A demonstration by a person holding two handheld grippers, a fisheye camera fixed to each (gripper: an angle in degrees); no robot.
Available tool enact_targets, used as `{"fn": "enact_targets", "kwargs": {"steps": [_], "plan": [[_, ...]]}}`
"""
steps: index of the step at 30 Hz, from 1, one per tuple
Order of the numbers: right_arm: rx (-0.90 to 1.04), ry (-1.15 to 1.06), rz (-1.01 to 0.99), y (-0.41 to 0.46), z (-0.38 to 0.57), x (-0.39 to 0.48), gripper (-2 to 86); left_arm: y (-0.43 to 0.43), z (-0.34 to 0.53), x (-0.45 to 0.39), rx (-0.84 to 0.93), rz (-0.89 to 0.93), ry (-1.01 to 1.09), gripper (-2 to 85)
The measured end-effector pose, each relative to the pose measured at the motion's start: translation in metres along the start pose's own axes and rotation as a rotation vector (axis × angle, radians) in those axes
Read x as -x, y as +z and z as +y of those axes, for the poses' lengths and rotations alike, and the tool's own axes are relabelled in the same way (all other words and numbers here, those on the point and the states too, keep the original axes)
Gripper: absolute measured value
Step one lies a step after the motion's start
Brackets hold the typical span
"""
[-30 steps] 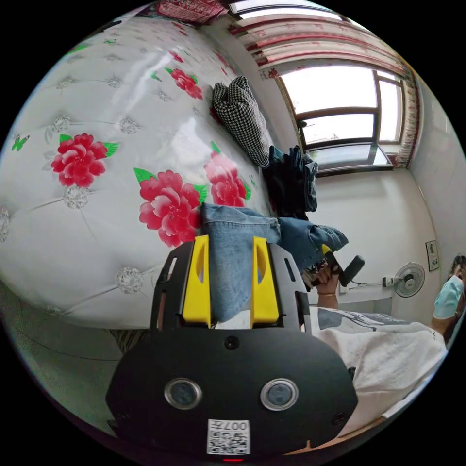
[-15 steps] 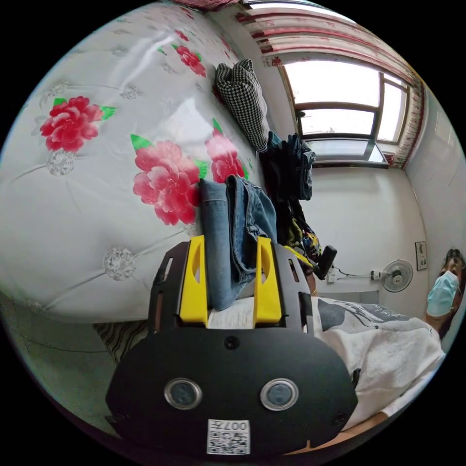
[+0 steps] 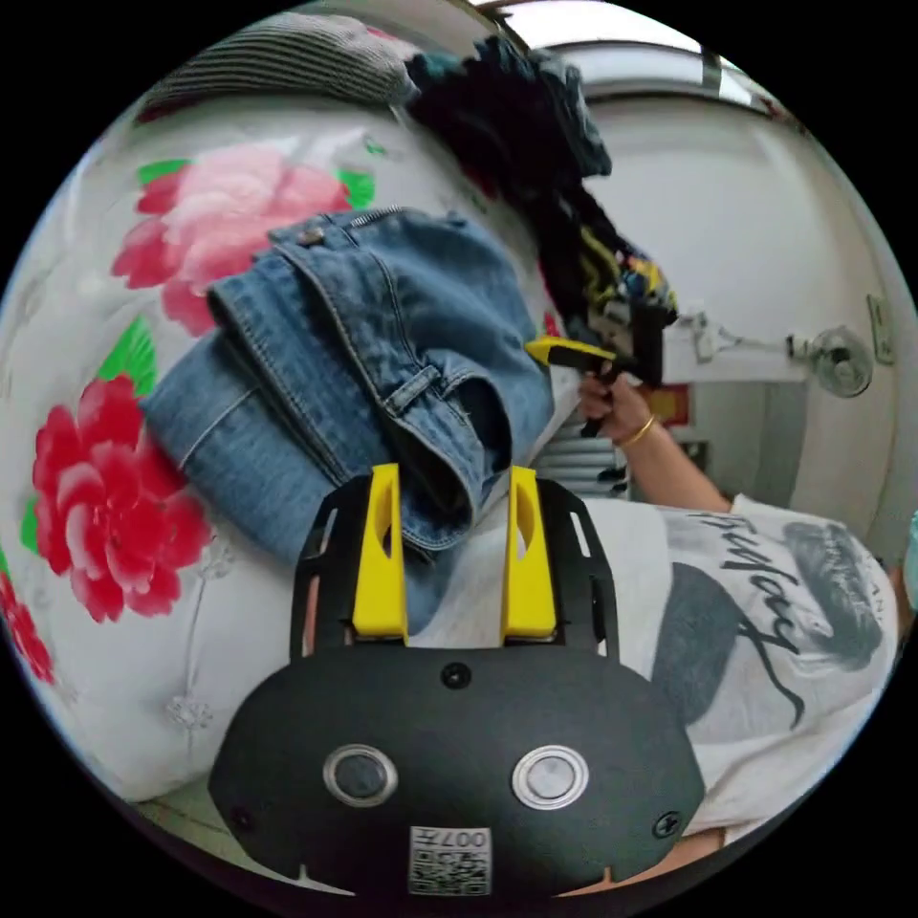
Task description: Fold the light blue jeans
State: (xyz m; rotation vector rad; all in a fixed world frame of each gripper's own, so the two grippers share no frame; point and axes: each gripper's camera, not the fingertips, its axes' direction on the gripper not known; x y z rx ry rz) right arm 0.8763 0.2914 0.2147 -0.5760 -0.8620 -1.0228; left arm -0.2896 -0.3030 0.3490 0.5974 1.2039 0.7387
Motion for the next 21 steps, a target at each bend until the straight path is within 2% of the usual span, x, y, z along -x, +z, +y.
{"fn": "enact_targets", "kwargs": {"steps": [3,6,9,12,16,19,21], "plan": [[0.069,-0.059,0.108,0.010,-0.009,-0.008,11.4,0.021,-0.018,-0.027,0.130,-0.166,0.133,2.9],[0.104,0.002,0.064,0.006,-0.018,-0.031,12.1,0.033,-0.026,-0.059,0.261,0.077,0.246,0.9],[0.102,0.014,0.021,0.000,-0.022,-0.042,12.2,0.023,-0.016,-0.077,0.193,-0.124,0.302,2.8],[0.086,0.042,-0.070,-0.002,-0.025,-0.056,12.1,0.005,-0.001,-0.038,0.114,-0.028,0.094,8.1],[0.079,0.089,-0.163,0.001,-0.034,-0.080,11.6,-0.034,0.047,0.019,-0.153,0.053,-0.209,12.6],[0.103,0.110,-0.202,0.007,-0.044,-0.094,10.9,-0.032,0.058,0.036,-0.210,0.098,-0.277,13.5],[0.124,0.129,-0.242,0.010,-0.051,-0.103,10.2,-0.018,0.046,0.040,-0.188,0.133,-0.281,13.3]]}}
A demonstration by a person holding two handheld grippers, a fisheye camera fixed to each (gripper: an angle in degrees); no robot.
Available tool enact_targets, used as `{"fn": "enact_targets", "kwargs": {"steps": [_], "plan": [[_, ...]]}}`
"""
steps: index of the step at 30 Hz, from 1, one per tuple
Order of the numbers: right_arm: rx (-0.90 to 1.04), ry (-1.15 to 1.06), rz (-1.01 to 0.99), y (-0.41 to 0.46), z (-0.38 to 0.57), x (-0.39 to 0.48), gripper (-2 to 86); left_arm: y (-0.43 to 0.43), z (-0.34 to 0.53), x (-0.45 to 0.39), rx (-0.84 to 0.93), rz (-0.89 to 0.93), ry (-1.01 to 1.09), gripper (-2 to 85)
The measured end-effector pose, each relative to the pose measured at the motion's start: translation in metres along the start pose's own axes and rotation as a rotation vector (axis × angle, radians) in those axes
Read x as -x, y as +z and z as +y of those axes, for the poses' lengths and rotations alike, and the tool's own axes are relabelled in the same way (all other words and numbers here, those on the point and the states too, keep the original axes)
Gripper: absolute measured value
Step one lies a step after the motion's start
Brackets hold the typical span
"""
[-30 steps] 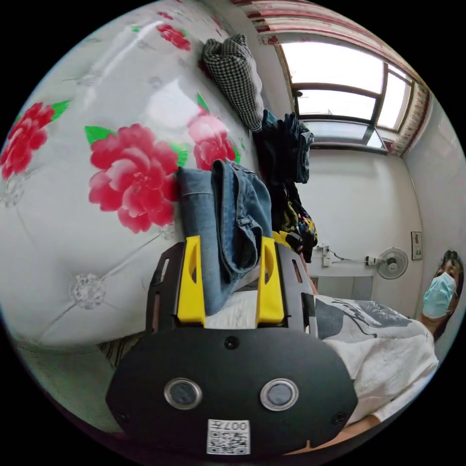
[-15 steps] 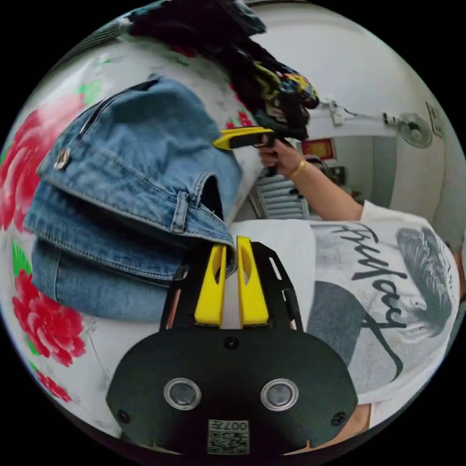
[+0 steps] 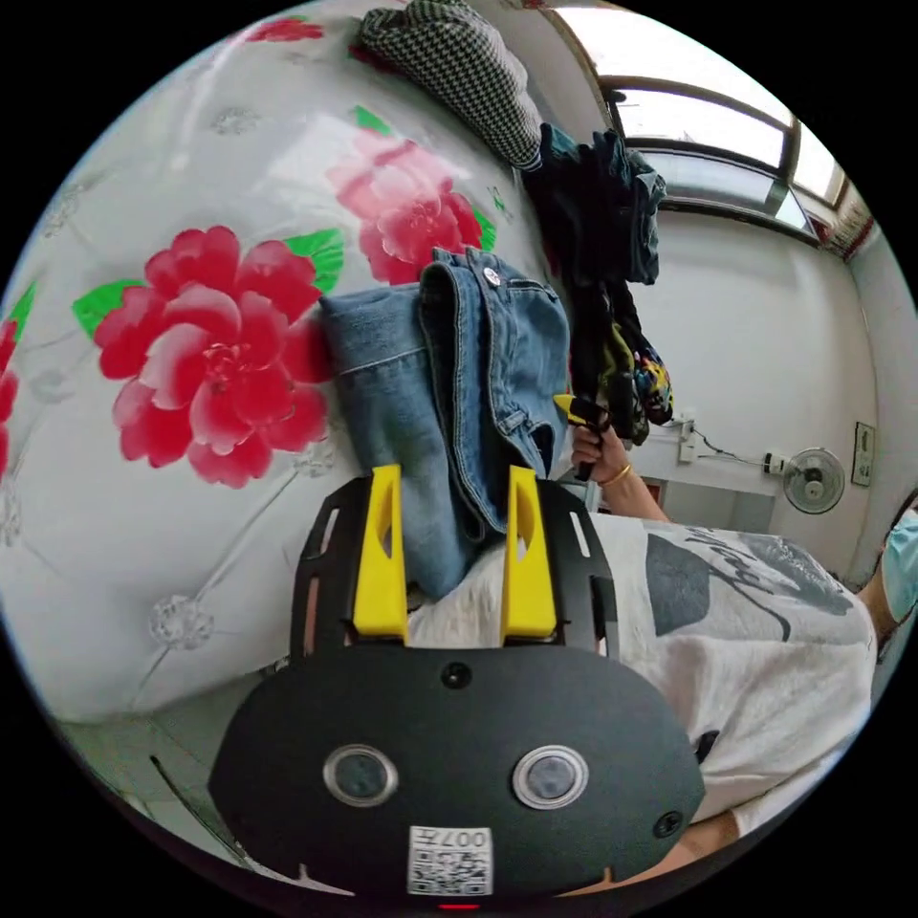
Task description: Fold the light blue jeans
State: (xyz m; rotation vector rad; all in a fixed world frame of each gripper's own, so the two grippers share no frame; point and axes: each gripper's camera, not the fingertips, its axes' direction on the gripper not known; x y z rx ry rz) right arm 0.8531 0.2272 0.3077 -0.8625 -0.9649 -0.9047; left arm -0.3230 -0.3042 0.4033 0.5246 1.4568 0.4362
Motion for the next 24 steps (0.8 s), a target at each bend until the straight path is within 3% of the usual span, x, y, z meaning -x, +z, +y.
{"fn": "enact_targets", "kwargs": {"steps": [2,4,8,16,20,24], "plan": [[0.035,0.024,-0.045,0.000,-0.009,-0.009,9.0,0.013,-0.013,-0.003,0.035,-0.001,0.008,11.2],[0.050,0.017,-0.065,0.000,-0.015,-0.011,8.1,0.023,-0.029,-0.010,0.101,-0.049,0.038,3.5],[-0.022,-0.035,-0.085,-0.016,-0.031,0.007,6.1,0.028,-0.050,-0.033,0.147,-0.070,0.154,0.0],[-0.214,-0.209,-0.086,-0.071,-0.099,0.083,3.7,-0.043,-0.153,-0.115,-0.126,0.163,0.387,-0.8],[-0.354,-0.354,-0.124,-0.107,-0.167,0.141,3.7,-0.100,-0.219,-0.171,-0.234,0.095,0.528,-0.5],[-0.445,-0.363,-0.075,-0.106,-0.248,0.174,4.3,-0.145,-0.290,-0.189,-0.400,-0.118,0.474,1.6]]}}
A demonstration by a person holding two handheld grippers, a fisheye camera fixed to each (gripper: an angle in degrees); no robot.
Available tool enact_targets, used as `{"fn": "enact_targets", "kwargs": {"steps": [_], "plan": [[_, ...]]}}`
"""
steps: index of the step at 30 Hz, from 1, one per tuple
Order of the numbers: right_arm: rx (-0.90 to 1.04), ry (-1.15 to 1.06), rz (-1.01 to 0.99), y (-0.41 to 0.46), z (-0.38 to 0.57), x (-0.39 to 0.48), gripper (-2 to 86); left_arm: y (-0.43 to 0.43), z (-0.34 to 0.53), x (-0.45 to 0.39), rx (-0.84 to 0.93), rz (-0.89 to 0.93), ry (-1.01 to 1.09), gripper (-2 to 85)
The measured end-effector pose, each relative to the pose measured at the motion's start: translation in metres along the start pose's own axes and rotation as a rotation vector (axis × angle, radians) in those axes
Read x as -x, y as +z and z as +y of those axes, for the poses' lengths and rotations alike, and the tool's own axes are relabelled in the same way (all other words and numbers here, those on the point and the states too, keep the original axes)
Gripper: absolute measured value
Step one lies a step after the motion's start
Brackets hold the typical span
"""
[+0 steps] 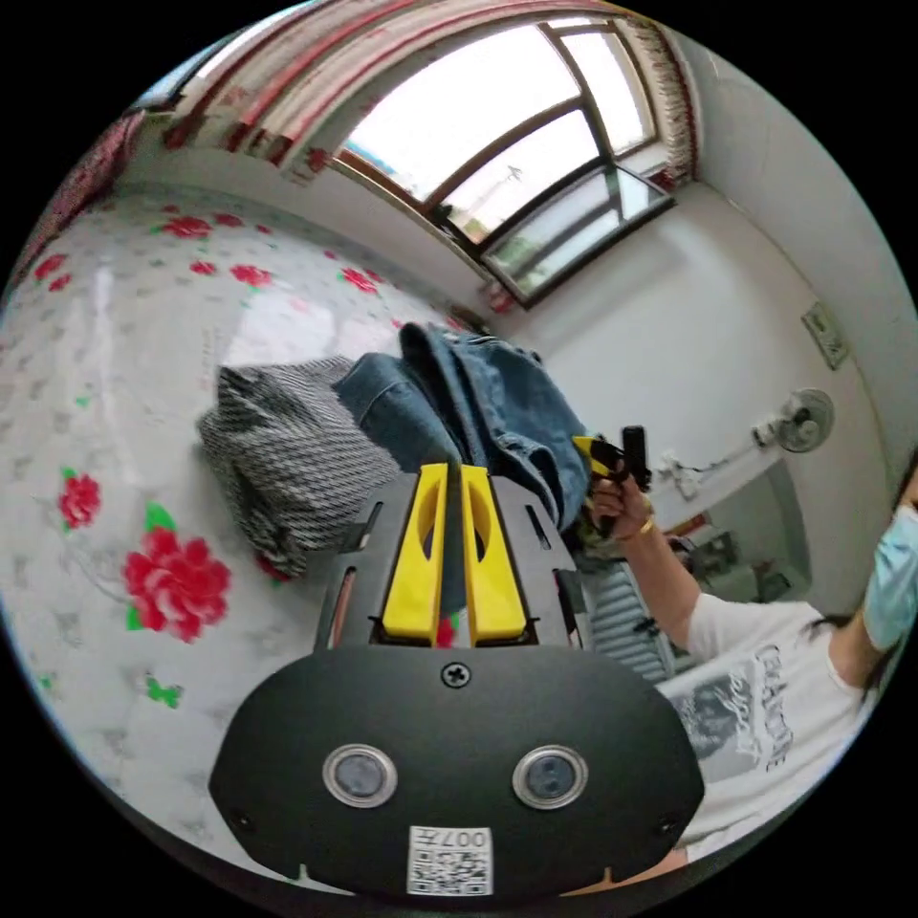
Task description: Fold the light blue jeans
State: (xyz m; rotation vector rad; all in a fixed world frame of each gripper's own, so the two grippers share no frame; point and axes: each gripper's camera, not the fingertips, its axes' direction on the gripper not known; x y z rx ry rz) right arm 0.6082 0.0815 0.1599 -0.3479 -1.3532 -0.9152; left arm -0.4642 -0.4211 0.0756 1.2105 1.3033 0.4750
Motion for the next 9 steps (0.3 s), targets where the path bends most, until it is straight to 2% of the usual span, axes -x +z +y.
{"fn": "enact_targets", "kwargs": {"steps": [1,5,8,9], "plan": [[-0.009,0.037,0.059,0.021,-0.017,-0.012,4.4,0.001,-0.007,0.014,-0.015,-0.081,-0.034,4.1],[0.103,0.175,0.302,0.107,-0.008,-0.070,4.2,0.004,0.032,0.053,-0.031,-0.153,-0.164,7.2],[0.277,0.109,0.412,0.171,0.058,-0.080,3.5,-0.004,0.115,0.071,-0.003,-0.358,-0.242,8.4],[0.318,0.087,0.451,0.183,0.074,-0.079,3.3,-0.014,0.155,0.077,0.014,-0.491,-0.299,8.5]]}}
